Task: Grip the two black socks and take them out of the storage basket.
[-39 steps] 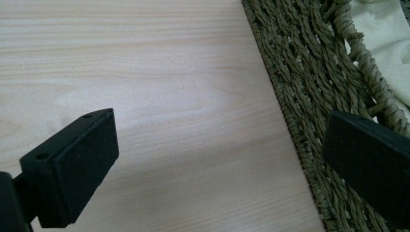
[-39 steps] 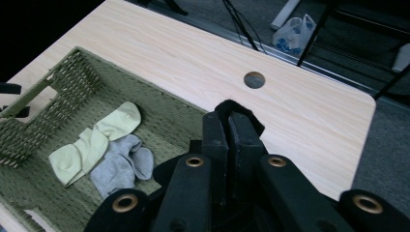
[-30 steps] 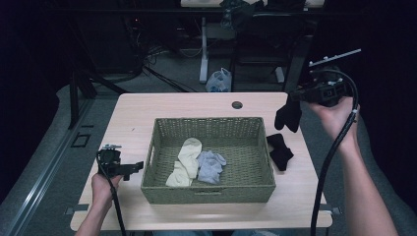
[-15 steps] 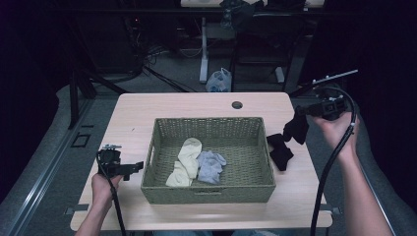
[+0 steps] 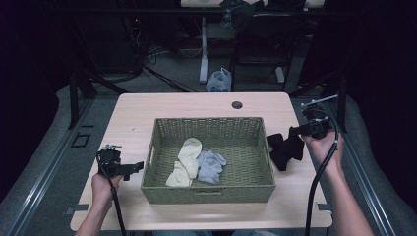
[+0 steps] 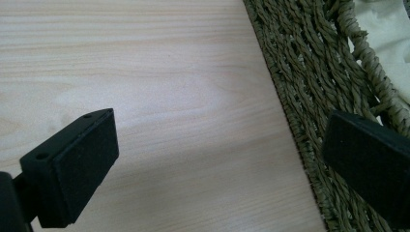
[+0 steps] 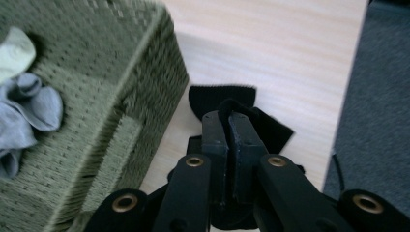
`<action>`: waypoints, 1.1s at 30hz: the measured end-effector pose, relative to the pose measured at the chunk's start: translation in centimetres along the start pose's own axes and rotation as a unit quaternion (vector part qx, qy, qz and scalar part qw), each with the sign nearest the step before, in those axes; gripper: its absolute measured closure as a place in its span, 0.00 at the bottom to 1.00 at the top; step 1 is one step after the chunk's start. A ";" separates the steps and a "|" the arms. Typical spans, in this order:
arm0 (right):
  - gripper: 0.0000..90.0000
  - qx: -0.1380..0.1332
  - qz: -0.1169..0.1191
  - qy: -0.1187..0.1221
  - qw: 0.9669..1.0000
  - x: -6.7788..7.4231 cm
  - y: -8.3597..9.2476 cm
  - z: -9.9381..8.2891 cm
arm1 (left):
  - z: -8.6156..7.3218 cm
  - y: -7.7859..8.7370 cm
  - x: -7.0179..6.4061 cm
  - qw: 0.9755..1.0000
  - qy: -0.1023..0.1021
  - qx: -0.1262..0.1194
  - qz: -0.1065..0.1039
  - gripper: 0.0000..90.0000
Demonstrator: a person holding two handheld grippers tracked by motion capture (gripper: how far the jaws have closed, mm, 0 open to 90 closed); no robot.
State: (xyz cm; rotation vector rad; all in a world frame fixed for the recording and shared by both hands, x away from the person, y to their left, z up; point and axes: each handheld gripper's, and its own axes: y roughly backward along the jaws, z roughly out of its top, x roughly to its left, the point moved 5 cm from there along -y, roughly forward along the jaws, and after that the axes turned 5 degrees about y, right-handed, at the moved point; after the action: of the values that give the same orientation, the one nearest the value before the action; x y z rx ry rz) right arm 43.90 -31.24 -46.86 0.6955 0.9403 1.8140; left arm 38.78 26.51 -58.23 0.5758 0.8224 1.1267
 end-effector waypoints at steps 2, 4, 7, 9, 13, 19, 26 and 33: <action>0.97 0.011 0.008 -0.002 1.000 0.2 -1.3 -0.6 | 0.0 0.0 0.0 1.000 0.001 0.000 0.000 0.00; 0.97 0.018 0.013 -0.003 1.000 0.3 -2.3 -1.1 | 0.0 0.0 0.0 1.000 0.001 0.000 0.000 0.00; 0.96 0.029 0.018 -0.012 0.999 0.6 -4.0 -1.8 | 0.0 -0.1 0.0 1.000 0.001 0.001 -0.001 0.00; 0.96 0.043 0.026 -0.010 0.999 0.8 -5.0 -2.2 | 0.0 -0.1 0.0 1.000 0.000 0.001 -0.001 0.00; 0.86 0.048 0.038 -0.009 0.998 1.2 -6.3 -2.8 | 0.0 0.0 0.1 1.000 0.000 0.003 -0.001 0.00; 0.59 0.021 0.037 -0.007 0.999 1.2 -4.7 -2.4 | 0.0 0.0 0.1 1.000 0.000 0.003 -0.001 0.00; 0.35 -0.018 0.032 0.005 0.999 1.1 -1.3 -3.0 | 0.0 0.0 0.0 1.000 0.000 0.000 0.000 0.00; 0.22 -0.025 0.025 0.012 0.999 0.9 0.6 -5.0 | 0.0 -0.1 0.0 1.000 0.000 0.000 0.001 0.00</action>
State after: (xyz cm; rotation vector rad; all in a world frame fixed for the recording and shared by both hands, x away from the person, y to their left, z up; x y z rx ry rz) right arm 39.37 -32.11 -48.97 0.6728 0.8974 1.8877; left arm 38.83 26.46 -58.24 0.5764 0.8216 1.1296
